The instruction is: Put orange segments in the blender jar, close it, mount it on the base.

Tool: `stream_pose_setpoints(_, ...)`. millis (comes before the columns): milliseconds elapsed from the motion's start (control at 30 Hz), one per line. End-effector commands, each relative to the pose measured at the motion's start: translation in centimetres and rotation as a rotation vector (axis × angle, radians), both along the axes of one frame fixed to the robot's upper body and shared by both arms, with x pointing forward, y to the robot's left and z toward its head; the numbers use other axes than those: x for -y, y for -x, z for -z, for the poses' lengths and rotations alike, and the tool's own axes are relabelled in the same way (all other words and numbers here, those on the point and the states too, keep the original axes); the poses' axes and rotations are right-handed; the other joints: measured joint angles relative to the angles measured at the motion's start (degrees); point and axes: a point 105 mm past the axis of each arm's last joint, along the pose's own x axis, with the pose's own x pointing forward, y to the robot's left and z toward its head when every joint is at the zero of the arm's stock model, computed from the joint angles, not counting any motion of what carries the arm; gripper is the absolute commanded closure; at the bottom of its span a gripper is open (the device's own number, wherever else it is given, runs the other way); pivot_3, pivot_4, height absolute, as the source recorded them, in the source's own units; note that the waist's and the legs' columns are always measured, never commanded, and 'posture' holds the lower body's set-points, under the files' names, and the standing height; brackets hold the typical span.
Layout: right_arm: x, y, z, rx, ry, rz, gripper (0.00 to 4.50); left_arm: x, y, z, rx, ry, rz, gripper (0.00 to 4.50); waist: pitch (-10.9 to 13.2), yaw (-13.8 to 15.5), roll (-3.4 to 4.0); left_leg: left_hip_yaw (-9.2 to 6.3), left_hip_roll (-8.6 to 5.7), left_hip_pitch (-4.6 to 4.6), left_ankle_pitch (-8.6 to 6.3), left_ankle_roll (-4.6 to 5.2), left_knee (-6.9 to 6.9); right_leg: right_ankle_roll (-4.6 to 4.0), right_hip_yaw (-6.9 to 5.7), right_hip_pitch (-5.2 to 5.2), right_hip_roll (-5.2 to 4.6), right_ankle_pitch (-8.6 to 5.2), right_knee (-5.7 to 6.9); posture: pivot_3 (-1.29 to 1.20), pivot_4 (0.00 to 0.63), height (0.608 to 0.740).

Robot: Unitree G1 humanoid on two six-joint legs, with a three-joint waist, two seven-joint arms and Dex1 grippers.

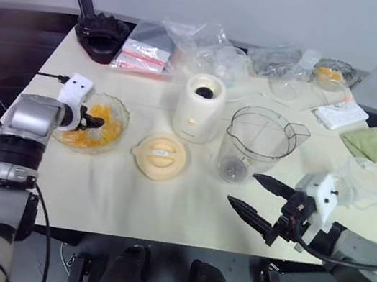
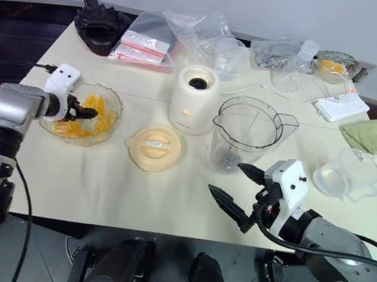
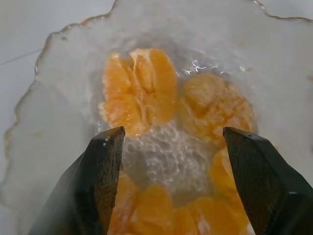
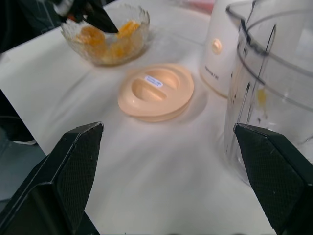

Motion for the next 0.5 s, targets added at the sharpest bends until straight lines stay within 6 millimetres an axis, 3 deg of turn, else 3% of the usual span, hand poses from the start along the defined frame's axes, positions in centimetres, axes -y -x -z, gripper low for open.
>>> stream_pose_setpoints(33, -0.6, 0.5, -2.2, 0.069, 0.012, -0.048, 0.0, -0.6, -0.9, -0.1, 0.066, -0.04, -0.103, 1.18, -0.01, 0.16, 0.01, 0.0, 0.02, 0.05, 0.0, 0.0, 0.0, -0.01, 0.0, 0.02, -0.02, 0.0, 0.02, 0.0, 0.15, 0.74)
stream_pose_setpoints(133, -0.6, 0.5, -2.3, 0.063, 0.016, -0.044, 0.0, 0.0, -1.9, 0.2, 0.132, -0.106, -0.097, 1.18, -0.02, 0.39, -0.04, -0.03, 0.11, 0.11, 0.0, -0.01, 0.01, -0.05, -0.01, 0.09, 0.0, 0.03, 0.01, 0.0, 0.15, 0.74)
stream_pose_setpoints(500, -0.3, 0.8, -2.2, 0.042, 0.042, -0.027, 0.0, 0.9, -4.1, 1.6, 0.236, -0.053, -0.247, 1.18, -0.03, 0.28, -0.05, 0.04, 0.11, -0.01, -0.02, -0.03, 0.0, -0.05, 0.03, 0.03, -0.09, 0.1, -0.15, 0.0, 0.15, 0.74)
